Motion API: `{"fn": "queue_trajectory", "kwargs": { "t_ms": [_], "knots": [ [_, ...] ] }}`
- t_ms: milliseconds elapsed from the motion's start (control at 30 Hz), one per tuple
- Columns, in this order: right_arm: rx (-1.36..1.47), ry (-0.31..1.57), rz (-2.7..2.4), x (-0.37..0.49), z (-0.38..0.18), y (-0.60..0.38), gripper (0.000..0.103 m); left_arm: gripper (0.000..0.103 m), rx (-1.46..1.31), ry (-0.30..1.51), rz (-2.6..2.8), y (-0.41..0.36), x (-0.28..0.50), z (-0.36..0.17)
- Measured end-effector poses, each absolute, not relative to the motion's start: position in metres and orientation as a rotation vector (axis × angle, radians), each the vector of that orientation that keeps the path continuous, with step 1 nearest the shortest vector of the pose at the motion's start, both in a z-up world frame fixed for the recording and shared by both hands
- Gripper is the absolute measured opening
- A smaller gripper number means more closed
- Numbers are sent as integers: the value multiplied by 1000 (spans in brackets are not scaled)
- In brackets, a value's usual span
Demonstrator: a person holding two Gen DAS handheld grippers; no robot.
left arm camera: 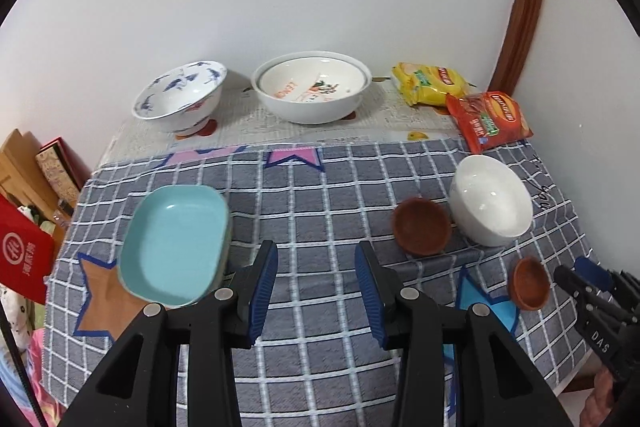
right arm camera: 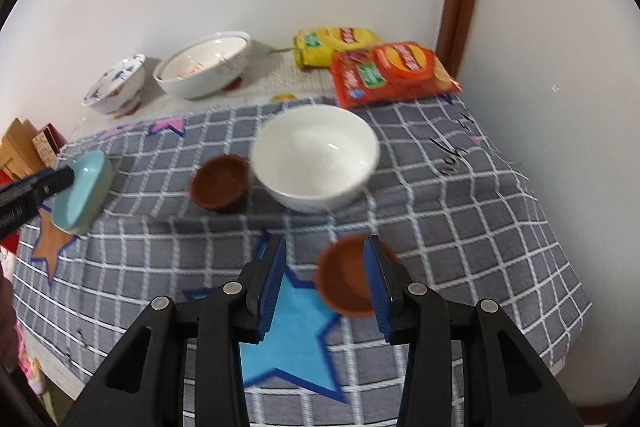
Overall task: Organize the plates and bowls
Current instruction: 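Grasp a small brown dish with the right gripper while the left gripper grasps another brown dish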
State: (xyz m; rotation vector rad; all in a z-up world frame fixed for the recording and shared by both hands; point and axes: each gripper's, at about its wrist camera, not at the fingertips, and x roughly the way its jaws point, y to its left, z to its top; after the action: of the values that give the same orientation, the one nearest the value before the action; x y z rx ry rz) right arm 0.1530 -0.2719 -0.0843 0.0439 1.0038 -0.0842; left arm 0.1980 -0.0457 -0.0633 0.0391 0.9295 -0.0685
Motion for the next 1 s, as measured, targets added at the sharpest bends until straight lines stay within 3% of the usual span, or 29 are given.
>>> {"fn": "queue_trajectory", "kwargs": {
  "t_ms": [300,467,800,1000],
  "knots": [
    [107,1022,-118,145,-109,-313,40,38,80,975,-100,-74,211,-83],
    [138,1043,-122,145,-126,-324,40,47,92,1015,-98,-83,221,-98],
    [180,1070,-105,154,-153,-333,40,47,121,1081,-94,-101,249,-126],
    [161,1070,-118,162,-159,-333,34,47,138,1105,-90,-111,268,-142]
  ]
}}
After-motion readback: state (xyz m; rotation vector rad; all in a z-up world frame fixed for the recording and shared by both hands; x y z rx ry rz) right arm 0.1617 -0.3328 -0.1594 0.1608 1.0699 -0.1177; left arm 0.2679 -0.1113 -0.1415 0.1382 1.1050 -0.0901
